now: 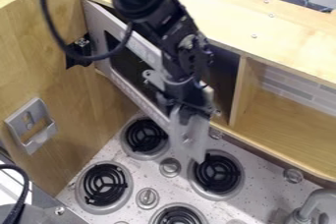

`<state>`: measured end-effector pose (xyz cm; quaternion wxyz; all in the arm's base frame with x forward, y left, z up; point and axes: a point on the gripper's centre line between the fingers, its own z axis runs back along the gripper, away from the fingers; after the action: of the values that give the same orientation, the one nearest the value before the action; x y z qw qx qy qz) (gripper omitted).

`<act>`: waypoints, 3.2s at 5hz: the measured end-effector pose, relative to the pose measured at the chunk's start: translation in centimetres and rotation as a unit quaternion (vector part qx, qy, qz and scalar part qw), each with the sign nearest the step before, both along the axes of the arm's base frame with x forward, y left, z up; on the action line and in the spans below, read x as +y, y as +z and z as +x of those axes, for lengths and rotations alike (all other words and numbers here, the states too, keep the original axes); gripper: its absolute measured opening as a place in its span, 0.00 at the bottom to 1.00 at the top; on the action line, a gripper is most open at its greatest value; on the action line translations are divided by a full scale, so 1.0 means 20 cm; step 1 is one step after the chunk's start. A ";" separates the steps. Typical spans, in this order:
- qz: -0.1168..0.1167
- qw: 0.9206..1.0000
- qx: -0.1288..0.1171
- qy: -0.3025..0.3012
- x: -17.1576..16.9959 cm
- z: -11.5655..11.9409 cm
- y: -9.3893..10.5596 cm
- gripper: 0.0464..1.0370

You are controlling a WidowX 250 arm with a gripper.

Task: Open microwave

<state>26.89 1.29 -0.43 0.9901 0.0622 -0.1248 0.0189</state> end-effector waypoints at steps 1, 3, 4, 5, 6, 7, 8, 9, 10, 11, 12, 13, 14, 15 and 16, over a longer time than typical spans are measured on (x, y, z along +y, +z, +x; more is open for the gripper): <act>0.003 1.000 0.005 0.006 0.01 -0.02 0.00 0.36; -0.008 0.999 0.003 0.048 0.01 -0.01 0.01 0.94; -0.008 0.999 0.003 0.048 0.01 0.00 0.02 0.96; -0.001 0.999 0.012 0.048 0.01 -0.01 0.02 0.96; 0.013 0.998 -0.004 0.058 0.00 0.01 0.13 0.96; 0.038 0.997 -0.030 0.067 -0.05 0.05 0.30 0.96; 0.072 0.992 -0.059 0.081 -0.12 0.08 0.48 0.96; 0.064 0.992 -0.084 0.067 -0.20 0.17 0.54 0.96; 0.030 0.996 -0.081 0.028 -0.29 0.28 0.43 0.96; 0.004 0.998 -0.062 0.023 -0.31 0.31 0.31 0.96; -0.018 0.998 -0.052 0.031 -0.29 0.34 0.20 0.96; -0.027 0.997 -0.054 0.045 -0.24 0.32 0.13 0.96; -0.027 0.994 -0.042 0.094 -0.17 0.25 0.07 0.96; -0.031 0.987 -0.031 0.153 -0.09 0.15 0.02 0.96; -0.029 0.976 -0.024 0.213 0.02 0.01 0.00 0.96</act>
<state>27.11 1.71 -0.41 0.9613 0.0584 -0.1318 0.2349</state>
